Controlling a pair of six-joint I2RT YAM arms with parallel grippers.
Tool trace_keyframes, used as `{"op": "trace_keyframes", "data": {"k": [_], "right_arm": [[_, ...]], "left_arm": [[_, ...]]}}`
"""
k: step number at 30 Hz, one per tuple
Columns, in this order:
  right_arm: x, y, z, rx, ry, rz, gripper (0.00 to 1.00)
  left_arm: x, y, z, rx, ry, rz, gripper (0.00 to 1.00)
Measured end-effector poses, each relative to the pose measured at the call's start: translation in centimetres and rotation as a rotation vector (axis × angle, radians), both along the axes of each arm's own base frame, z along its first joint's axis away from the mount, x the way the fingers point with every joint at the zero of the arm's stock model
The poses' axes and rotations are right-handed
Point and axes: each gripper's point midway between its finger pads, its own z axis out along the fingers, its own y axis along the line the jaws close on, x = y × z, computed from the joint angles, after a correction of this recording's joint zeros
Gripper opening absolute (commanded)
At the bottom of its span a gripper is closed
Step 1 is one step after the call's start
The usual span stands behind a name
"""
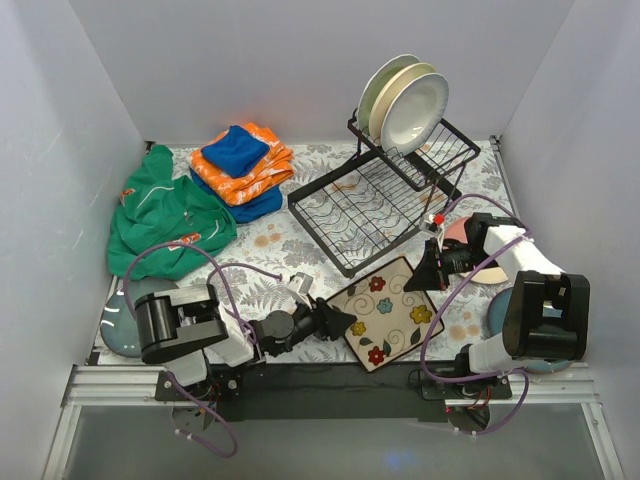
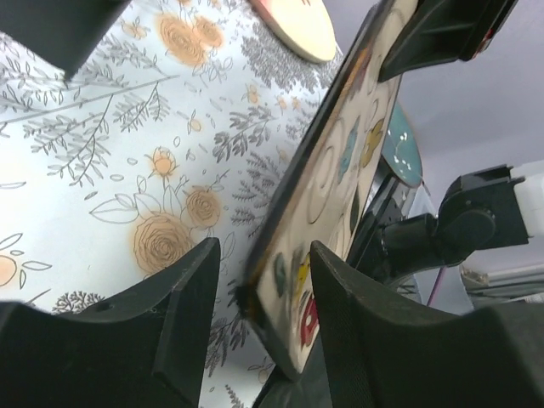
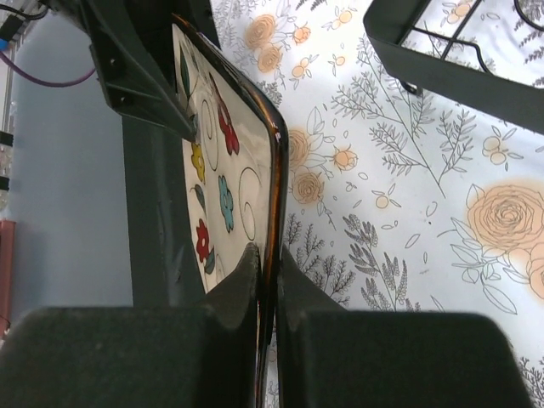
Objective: Load the plates into the dish rack
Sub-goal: Pass the plate from the left arm to the right
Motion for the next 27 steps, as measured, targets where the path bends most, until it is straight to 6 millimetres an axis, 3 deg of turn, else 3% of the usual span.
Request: {"op": "trace_keyframes", "data": {"k": [13,27], "right_arm": [[-0.3,0.5,0.8,0.063,-0.056,0.023,0.01],[-0.6,0.3,1.1,0.053,-0.070,0.007,0.01]], "left_arm": [[-3.0,-1.2,-3.8,0.043,0.072,-0.195,0.48],[-2.1,-2.5,-2.8,0.053,-0.010,-0.196,0.44]]}}
